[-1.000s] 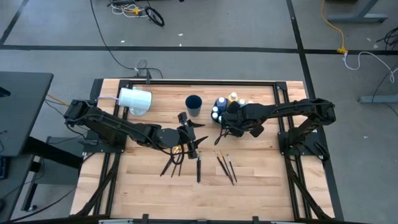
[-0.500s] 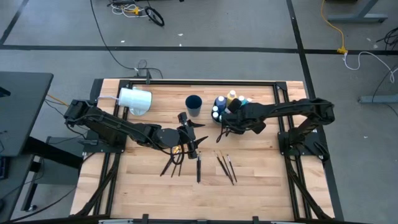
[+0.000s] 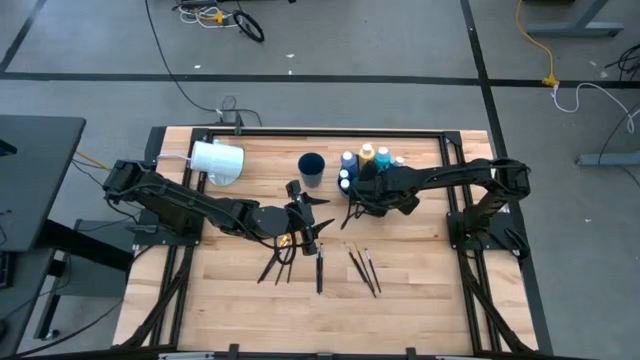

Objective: Pick & Place Paint Supplies
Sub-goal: Adjust the paint bottles in the blue bin

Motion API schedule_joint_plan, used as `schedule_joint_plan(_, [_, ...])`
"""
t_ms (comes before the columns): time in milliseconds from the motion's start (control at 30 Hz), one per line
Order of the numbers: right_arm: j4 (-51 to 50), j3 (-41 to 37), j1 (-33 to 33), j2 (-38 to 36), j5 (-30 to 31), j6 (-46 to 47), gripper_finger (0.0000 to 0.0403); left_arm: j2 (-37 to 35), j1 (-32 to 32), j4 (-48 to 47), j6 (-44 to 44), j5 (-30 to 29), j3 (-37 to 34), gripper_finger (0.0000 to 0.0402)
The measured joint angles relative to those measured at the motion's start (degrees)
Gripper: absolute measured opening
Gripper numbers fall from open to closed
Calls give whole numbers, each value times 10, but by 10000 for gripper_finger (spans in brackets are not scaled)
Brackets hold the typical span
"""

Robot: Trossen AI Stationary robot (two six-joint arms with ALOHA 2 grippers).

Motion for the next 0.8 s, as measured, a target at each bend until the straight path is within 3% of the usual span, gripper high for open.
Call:
schedule_joint_plan(167, [31,-1,-2,2,-54,-27,123,0,0,0,0,0,0,229])
schedule_joint_plan(500, [38,-1,-18,1,-47,14,148,0,0,0,0,0,0,229])
schedule_joint_plan(633, [40,-1,-20,1,-20,37,173,0,0,0,1,0,0,229])
schedule_joint_plan(800, [35,-1,-19,1,58,43,192,0,0,0,1,0,0,229])
